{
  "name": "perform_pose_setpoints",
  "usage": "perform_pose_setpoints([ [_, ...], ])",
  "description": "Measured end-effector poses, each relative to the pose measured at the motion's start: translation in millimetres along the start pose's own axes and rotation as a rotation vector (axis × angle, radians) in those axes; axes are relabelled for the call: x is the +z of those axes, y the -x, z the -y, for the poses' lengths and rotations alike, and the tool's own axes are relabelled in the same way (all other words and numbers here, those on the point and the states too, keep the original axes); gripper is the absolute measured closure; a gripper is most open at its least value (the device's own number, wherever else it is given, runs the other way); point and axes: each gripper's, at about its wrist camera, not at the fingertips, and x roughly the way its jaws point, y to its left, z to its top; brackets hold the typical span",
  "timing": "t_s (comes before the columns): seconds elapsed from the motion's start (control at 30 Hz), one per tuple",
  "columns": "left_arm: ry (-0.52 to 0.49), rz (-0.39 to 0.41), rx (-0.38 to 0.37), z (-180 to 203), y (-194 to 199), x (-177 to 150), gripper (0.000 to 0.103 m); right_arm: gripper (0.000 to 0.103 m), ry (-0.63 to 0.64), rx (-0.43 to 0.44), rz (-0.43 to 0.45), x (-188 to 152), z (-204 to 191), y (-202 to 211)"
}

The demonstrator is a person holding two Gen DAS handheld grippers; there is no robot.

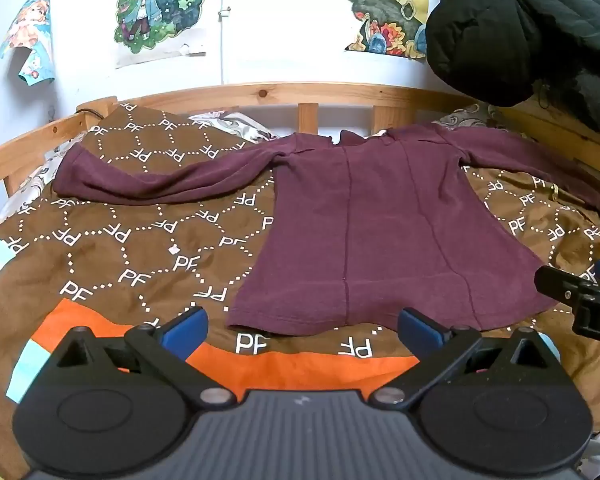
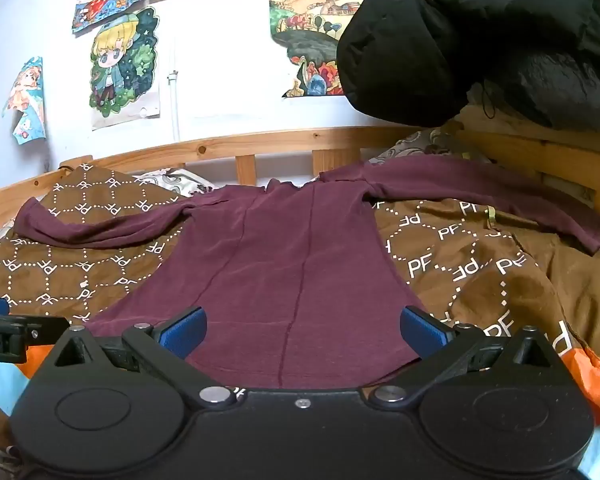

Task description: Fold small clothes

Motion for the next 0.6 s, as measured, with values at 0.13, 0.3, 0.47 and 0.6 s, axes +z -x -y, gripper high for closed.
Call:
perform_pose_setpoints([
  [0.13,0.004,-0.003,0.000,0.1,-0.1,0.6,0.001,0.000,0.000,0.002,0.002,0.0,0.0,0.1],
  [0.3,0.015,-0.004,-0.002,-7.5,-1.2,0.5,0.001,0.000,-0.002,-0.001,0.007,-0.1,-0.2,1.0],
  [0.47,0.020,0.000,-0.006,-7.1,-0.1,-0.4,0.001,0.000,0.001,0.003,0.003,0.3,-0.8,-0.4],
  [0.6,0.018,0.004,-0.002,-4.0,0.3,-1.3,0.001,0.000,-0.003,-0.001,0.007,0.2,0.7,0.3],
])
